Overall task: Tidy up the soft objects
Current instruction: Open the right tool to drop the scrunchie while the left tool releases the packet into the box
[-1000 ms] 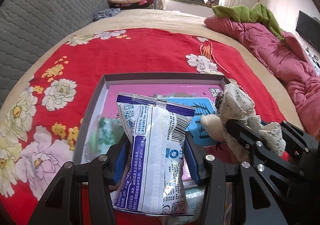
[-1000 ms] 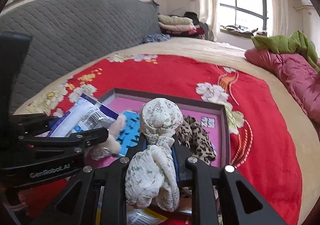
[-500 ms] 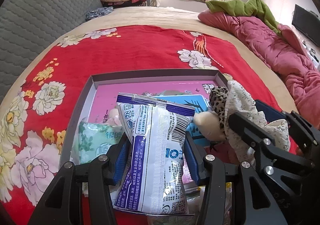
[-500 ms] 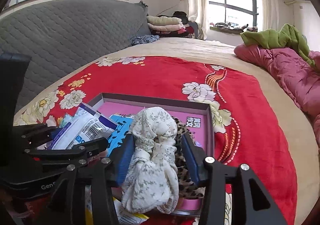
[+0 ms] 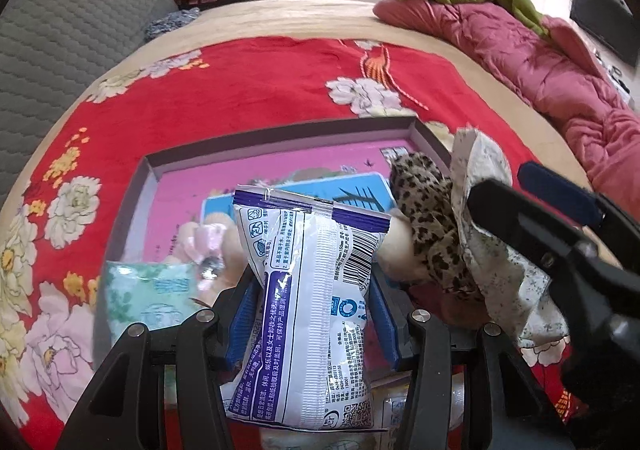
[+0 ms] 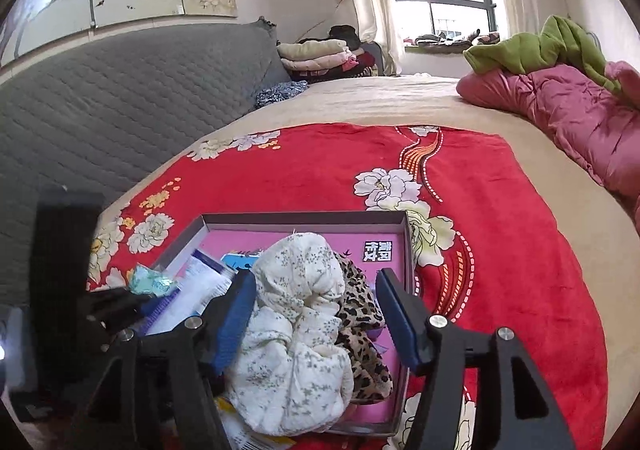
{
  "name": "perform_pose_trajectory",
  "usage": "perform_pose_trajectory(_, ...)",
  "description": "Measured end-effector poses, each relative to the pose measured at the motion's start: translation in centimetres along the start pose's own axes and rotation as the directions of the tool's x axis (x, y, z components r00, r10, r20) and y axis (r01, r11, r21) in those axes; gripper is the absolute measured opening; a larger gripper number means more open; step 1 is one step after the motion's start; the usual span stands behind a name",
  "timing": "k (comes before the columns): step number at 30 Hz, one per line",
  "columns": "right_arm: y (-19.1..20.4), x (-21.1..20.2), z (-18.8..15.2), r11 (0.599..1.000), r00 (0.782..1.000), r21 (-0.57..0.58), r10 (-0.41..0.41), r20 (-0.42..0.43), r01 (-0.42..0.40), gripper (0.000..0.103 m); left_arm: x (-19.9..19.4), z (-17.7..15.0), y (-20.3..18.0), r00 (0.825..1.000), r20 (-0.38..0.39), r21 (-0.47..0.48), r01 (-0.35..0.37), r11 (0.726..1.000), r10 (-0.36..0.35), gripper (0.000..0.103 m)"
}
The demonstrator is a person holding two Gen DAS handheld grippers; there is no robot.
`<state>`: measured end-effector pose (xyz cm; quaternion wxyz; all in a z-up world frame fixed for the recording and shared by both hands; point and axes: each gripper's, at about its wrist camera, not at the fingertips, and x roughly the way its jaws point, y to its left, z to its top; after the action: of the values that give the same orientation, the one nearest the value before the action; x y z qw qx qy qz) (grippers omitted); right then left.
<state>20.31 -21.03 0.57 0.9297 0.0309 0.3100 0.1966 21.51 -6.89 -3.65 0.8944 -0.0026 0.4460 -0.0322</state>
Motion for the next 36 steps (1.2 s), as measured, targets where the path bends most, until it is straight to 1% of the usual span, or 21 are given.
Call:
perform_pose_trajectory(6, -0.4, -0.3, 0.1, 0.999, 1.000, 0.028, 0.016, 0.010, -0.016, 0.062, 1.2, -0.3, -0.6, 0.999, -0.040, 0.016, 0.000, 1.000, 0.001, 0.055)
perform_pose_trajectory(10, -0.7, -0.4, 0.3, 0.999, 1.000, 0.041, 0.018, 0.015, -0.019, 0.063, 1.2, -0.1, 0.1, 0.999, -0.038, -0.004, -0.006, 1.000, 0.006, 0.057)
perform_pose_trajectory(13, -0.4, 0.0, 0.3, 1.000, 1.000, 0.013, 0.009, -0.019, -0.009, 0.063, 1.0, 0.0, 0.6, 0.999, -0.035, -0.015, -0.015, 1.000, 0.015, 0.059)
perform_pose_trajectory(15, 0.1, 0.9, -0.1, 0.999, 0.997, -0.030, -0.026, -0.073, 0.024, 0.063, 0.7, 0.0, 0.9, 0.999, -0.034, -0.022, -0.021, 1.000, 0.020, 0.059)
perform_pose_trajectory(18, 0.5, 2.1, -0.9, 0.997, 0.993, -0.054, -0.055, -0.104, 0.050, 0.063, -0.1, -0.1, 1.2, 0.999, -0.026, -0.016, -0.020, 1.000, 0.020, 0.059)
perform_pose_trajectory(22, 0.8, 3.5, -1.7, 0.992, 0.990, -0.098, -0.085, -0.110, 0.074, 0.063, -1.2, -0.4, 1.5, 0.999, -0.019, 0.003, -0.044, 0.999, 0.044, 0.059)
perform_pose_trajectory(24, 0.8, 4.2, -1.9, 0.990, 0.990, -0.115, -0.096, -0.100, 0.085, 0.063, -1.6, -0.5, 1.9, 0.999, -0.016, -0.009, -0.029, 1.000, 0.029, 0.059)
perform_pose_trajectory(26, 0.7, 5.3, -2.0, 0.989, 0.989, -0.123, -0.100, -0.112, 0.086, 0.063, -1.7, -0.6, 2.1, 0.999, -0.014, -0.010, -0.032, 0.999, 0.032, 0.059)
perform_pose_trajectory(29, 1.1, 6.9, -2.6, 0.988, 0.985, -0.138, -0.091, -0.144, 0.071, 0.063, -2.3, -0.8, 2.7, 1.000, -0.009, -0.029, -0.023, 0.999, 0.023, 0.059)
perform_pose_trajectory(31, 1.5, 7.3, -2.9, 0.986, 0.984, -0.156, -0.083, -0.159, 0.058, 0.063, -3.0, -0.9, 3.2, 1.000, 0.008, -0.042, -0.017, 0.999, 0.018, 0.059)
perform_pose_trajectory(33, 2.0, 6.9, -2.9, 0.985, 0.987, -0.167, -0.072, -0.143, 0.047, 0.065, -3.5, -0.8, 3.5, 1.000, 0.019, -0.050, -0.019, 0.999, 0.020, 0.059)
perform_pose_trajectory(34, 2.1, 6.6, -2.8, 0.986, 0.989, -0.165, -0.047, -0.141, 0.023, 0.067, -3.6, -0.8, 3.7, 1.000, 0.021, -0.057, -0.014, 0.998, 0.015, 0.059)
perform_pose_trajectory(36, 2.4, 6.1, -2.6, 0.986, 0.991, -0.166, -0.030, -0.127, 0.009, 0.068, -3.8, -0.7, 4.0, 1.000, 0.026, -0.068, -0.010, 0.998, 0.012, 0.059)
